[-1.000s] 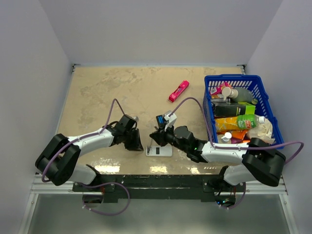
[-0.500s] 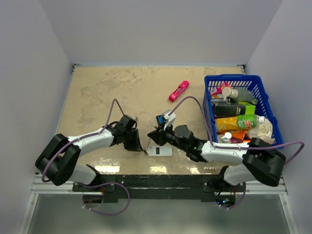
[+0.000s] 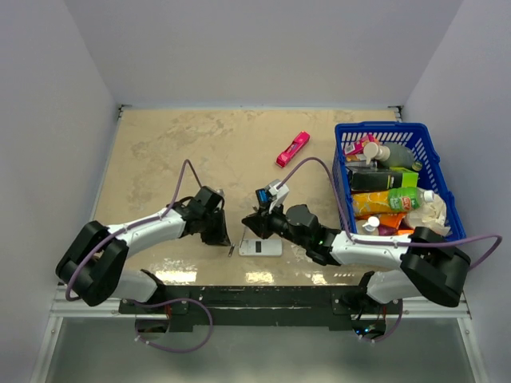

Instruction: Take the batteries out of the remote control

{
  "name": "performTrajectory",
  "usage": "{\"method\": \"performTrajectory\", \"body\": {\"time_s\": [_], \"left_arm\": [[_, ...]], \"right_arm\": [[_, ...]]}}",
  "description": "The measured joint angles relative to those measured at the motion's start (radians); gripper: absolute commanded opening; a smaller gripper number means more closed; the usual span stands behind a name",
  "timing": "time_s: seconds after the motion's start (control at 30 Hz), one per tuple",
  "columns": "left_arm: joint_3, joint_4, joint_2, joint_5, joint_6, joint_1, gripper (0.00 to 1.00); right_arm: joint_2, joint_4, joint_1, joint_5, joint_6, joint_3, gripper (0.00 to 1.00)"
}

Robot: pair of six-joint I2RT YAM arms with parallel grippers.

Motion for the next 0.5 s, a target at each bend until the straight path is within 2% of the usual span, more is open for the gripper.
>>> {"method": "performTrajectory", "body": {"time_s": [0.2,0.3,0.43,0.5], "left_arm": [[0.067,-0.083,-0.073,-0.053,0.023,0.012,0.24],[0.11,-0.117,-0.12,-0.076,0.043,0.027,0.32],[0.173,-0.168,-0.161,-0.109,0.08,0.047,0.48],[0.194,-0.186,-0.172,-0.12,0.101,0.055,0.65]], "right_arm": [[-0.068,-0.064,0.0,0.063,-0.028,0.027,0.0],[-0.078,-0.112,-0.001,0.147,-0.079,0.079,0.0],[-0.043,-0.185,-0.025,0.251,-0.159,0.19,0.0],[-0.002,-0.208,-0.055,0.29,-0.19,0.251,0.0]]}}
